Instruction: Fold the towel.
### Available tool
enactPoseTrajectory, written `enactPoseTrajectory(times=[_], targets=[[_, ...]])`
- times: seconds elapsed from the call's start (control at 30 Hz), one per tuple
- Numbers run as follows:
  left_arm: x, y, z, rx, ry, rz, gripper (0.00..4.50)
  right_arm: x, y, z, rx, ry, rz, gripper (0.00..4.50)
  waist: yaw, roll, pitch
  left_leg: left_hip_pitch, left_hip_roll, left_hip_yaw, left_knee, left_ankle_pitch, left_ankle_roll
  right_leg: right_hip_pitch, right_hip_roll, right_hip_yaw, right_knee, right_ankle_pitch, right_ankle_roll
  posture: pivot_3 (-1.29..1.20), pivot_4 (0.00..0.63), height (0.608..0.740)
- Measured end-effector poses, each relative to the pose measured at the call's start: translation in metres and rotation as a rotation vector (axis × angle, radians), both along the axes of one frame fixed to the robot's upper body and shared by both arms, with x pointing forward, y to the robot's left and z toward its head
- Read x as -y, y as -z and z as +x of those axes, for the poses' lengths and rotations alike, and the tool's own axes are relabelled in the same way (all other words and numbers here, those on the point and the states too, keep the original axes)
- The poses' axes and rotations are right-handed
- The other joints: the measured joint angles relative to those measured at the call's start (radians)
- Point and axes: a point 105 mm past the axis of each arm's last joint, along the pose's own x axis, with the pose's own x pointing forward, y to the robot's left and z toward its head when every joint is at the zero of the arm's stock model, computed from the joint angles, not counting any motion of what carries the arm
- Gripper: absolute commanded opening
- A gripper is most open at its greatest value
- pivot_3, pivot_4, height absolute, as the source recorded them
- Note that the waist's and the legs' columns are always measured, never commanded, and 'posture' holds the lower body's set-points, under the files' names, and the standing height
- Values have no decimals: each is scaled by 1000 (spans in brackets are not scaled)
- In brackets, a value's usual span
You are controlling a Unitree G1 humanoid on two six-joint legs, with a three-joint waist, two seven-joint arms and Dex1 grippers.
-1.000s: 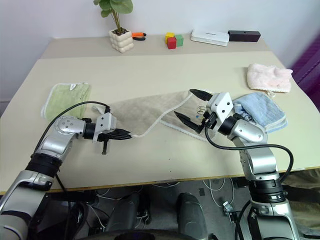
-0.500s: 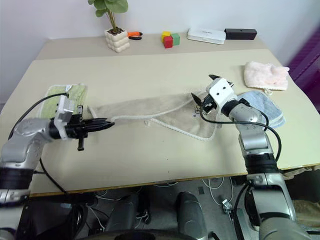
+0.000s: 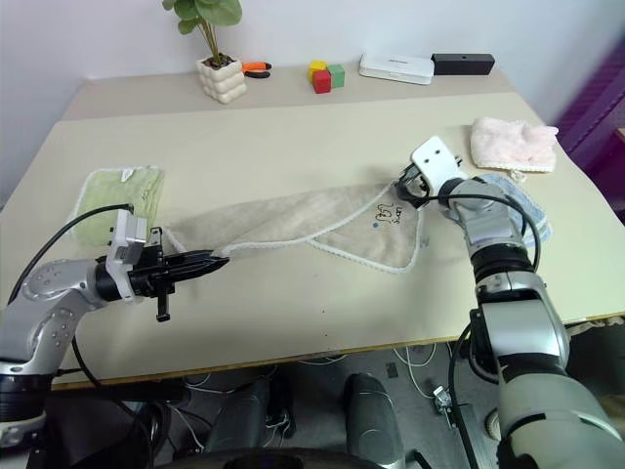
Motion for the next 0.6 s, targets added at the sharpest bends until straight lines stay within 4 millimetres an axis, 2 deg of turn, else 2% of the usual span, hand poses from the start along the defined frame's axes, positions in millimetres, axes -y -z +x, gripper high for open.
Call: enactPoseTrajectory(times=[0.1,0.23,0.47,0.6], targets=[[0,1,-2,0,-6,0,65,6,-3,2,-43,34,107,4500,1,0,0,1,0,0,0,0,0,1,0,0,0,0,0,0,150,740],[-2,3,-4,-12,-9,-10,65,15,17,-2,-163,94,256,4500,4,0,0,0,0,0,0,0,0,1,0,0,0,0,0,0,150,740],[-3,7,-8,-28,-10,-15,65,16,36,-6,-237,111,207,4500,0,0,0,1,0,0,0,0,0,0,0,0,0,0,0,0,150,740],[-4,10,-9,-31,-12,-15,65,2,37,-1,-241,99,233,4500,-1,0,0,1,0,0,0,0,0,0,0,0,0,0,0,0,150,740]])
